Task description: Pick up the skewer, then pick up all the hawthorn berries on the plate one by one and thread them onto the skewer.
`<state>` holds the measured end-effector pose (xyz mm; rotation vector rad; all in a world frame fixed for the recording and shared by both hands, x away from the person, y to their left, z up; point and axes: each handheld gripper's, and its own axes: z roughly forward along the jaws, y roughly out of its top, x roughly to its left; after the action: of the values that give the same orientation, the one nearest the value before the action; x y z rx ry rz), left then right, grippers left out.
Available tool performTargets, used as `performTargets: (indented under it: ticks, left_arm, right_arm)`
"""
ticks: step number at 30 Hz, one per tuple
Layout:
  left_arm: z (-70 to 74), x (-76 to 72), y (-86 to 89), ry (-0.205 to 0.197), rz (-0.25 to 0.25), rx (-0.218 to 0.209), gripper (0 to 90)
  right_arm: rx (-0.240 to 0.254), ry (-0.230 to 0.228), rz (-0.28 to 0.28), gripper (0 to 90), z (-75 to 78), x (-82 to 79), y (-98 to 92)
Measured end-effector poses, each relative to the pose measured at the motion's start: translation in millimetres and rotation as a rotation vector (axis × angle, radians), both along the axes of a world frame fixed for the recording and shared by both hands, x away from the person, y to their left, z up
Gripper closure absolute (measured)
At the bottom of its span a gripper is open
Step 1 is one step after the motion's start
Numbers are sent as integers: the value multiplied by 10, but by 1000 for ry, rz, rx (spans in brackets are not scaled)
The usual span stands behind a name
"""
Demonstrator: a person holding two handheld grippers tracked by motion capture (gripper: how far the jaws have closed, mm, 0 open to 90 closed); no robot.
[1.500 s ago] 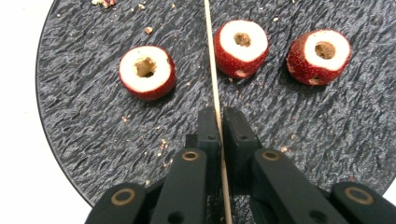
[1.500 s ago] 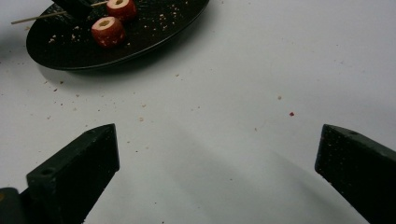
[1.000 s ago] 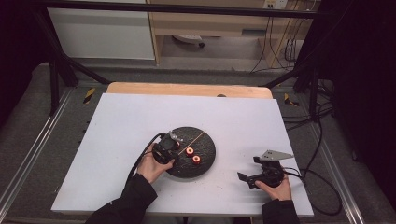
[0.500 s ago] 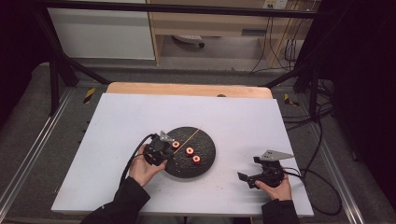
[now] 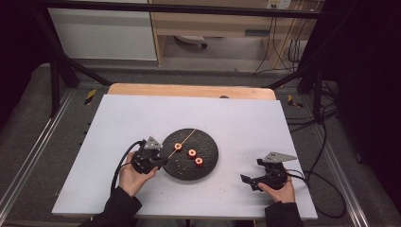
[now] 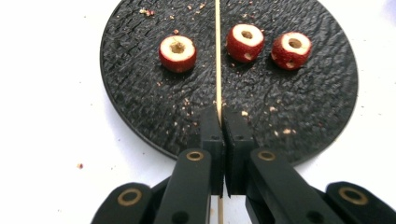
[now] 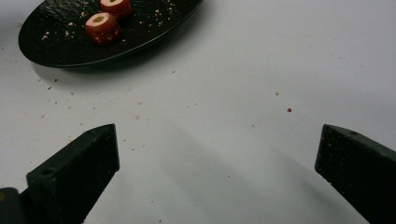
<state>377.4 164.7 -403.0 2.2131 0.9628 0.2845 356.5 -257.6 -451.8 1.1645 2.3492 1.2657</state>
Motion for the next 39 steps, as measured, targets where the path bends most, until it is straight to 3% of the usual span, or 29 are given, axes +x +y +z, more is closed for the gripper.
performTargets:
  ticks: [10,23,39]
  left_arm:
    - [-5,-150,193,-47,0,-57,880]
    - [-133,-306,496,-94,24,-118,880]
    - [-253,-410,690,-117,24,-179,880]
  right_arm:
    - [1,4,-5,6,-5,6,8]
    - [-1,16,-12,6,-14,7,26]
    - [-16,20,-33,5,58,48,136]
